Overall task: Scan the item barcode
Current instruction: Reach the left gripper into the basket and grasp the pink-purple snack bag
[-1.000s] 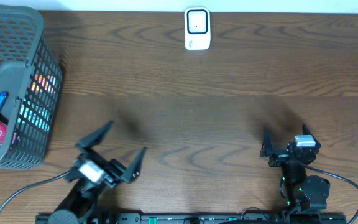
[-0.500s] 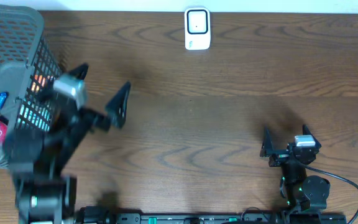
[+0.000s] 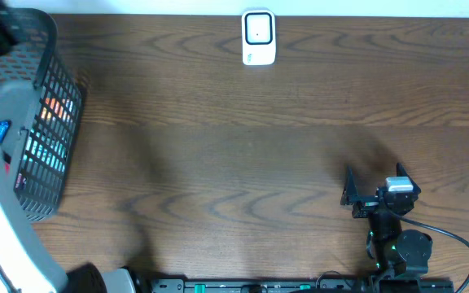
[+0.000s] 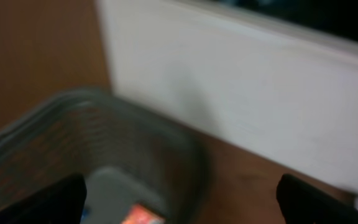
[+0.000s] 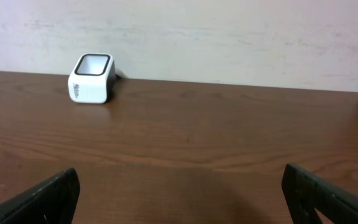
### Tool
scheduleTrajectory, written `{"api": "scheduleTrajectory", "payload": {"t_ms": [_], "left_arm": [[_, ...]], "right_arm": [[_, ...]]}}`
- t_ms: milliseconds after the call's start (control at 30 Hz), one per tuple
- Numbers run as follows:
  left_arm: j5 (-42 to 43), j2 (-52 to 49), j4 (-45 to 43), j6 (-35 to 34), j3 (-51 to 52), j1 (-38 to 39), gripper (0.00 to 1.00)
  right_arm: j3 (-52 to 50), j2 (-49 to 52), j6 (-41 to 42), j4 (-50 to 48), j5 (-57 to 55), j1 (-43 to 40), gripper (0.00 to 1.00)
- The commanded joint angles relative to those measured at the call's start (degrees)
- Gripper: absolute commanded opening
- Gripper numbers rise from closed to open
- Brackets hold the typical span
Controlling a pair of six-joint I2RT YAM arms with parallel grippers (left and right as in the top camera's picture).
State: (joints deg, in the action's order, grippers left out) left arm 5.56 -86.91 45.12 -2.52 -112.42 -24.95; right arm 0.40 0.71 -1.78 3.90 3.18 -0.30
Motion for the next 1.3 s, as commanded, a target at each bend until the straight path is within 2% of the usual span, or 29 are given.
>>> {"api": "scheduleTrajectory", "payload": {"t_ms": [0, 233, 433, 567, 700, 1033, 1267], "left_arm": [[-4.85, -3.02, 2.21, 0.7, -1.03, -4.24, 0.98], [-21.59, -8.02, 11.58, -5.31, -1.01, -12.59, 0.98], [-21.94, -14.27, 19.78, -5.62, -0.94, -17.11, 0.98], [-24.28, -18.78, 25.24, -14.58, -0.94, -19.23, 0.98], [-24.33, -23.08, 28.13, -14.82, -0.94, -20.72, 0.98], [-24.26, -29.03, 29.35, -13.75, 0.04, -21.0, 0.98], [-24.22, -30.38, 26.03, -13.86, 3.91, -21.0, 0.98]], "right_arm": [[-0.09, -0.31, -0.46, 0.2, 0.15, 0.17, 0.99], [-0.09, -0.31, -0.46, 0.2, 0.15, 0.17, 0.99], [-0.09, -0.31, -0.46, 0.2, 0.15, 0.17, 0.99], [-0.09, -0.31, -0.44, 0.2, 0.15, 0.17, 0.99], [-0.09, -0.31, -0.44, 0.2, 0.15, 0.17, 0.99], [-0.09, -0.26, -0.46, 0.2, 0.15, 0.17, 0.99], [-0.09, -0.22, -0.46, 0.2, 0.15, 0.17, 0.99]]}}
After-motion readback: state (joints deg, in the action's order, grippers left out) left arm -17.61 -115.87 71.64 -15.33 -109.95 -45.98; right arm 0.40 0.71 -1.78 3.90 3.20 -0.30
